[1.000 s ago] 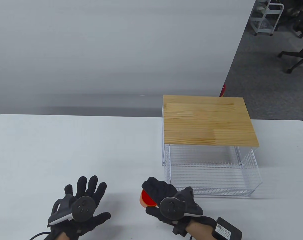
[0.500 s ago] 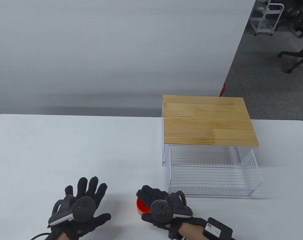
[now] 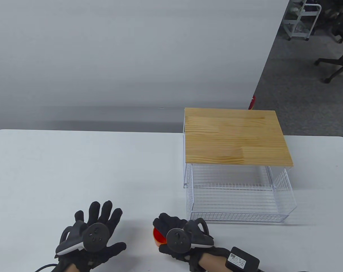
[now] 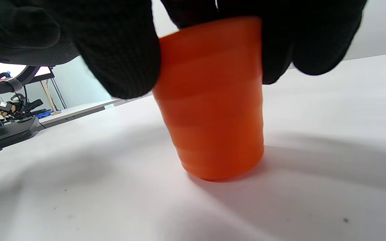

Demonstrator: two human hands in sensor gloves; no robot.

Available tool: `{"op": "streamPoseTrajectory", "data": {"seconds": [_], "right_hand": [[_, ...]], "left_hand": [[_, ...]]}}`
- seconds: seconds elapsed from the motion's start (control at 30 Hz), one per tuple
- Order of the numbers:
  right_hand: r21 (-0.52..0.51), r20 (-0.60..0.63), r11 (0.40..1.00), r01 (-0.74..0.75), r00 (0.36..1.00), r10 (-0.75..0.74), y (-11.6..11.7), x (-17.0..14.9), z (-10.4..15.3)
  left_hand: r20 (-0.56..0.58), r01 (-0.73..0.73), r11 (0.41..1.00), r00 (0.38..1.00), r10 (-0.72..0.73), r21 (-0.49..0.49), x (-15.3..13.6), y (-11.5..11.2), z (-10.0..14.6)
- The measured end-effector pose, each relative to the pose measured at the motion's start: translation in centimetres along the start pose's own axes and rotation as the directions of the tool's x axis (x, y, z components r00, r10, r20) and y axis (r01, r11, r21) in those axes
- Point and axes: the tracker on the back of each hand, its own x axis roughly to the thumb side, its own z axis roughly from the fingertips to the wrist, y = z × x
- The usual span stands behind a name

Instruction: Take the cup out of the mesh sliding drawer

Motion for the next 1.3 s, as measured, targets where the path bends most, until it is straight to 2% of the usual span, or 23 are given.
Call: {"op": "streamPoseTrajectory", "data": {"seconds": [0.47, 0.7, 0.77, 0.93, 1.03, 1.3], "right_hand": [[0.031, -0.017, 0.999, 0.017, 1.000, -0.016, 0.1, 0.1, -0.7], [0.007, -0.007, 0.999, 0.040, 0.999, -0.040, -0.6, -0.1, -0.5], [-0.064, 0.016, 0.997, 0.034, 0.999, -0.033, -1.2, 0.1, -0.2], [-0.063, 0.002, 0.997, 0.037, 0.999, -0.037, -2.8, 0.5, 0.2], [-0.147, 0.026, 0.989, 0.026, 0.999, -0.023, -4.5, 0.8, 1.0], [-0.253, -0.009, 0.967, 0.036, 0.999, -0.040, -8.5, -0.4, 3.2]], "left_hand": [[-0.007, -0.002, 1.000, 1.000, 0.002, 0.003, 0.0, 0.0, 0.1], [-0.015, -0.011, 1.000, 1.000, 0.011, 0.001, -0.1, 0.0, 0.3], [-0.017, -0.012, 1.000, 1.000, 0.012, 0.001, -0.1, 0.0, 0.3], [-0.018, -0.013, 1.000, 1.000, 0.013, 0.000, -0.1, 0.1, 0.2], [-0.018, -0.012, 1.000, 1.000, 0.012, -0.002, -0.1, 0.1, 0.2], [-0.014, -0.006, 1.000, 1.000, 0.006, -0.002, 0.0, 0.1, 0.2]]}}
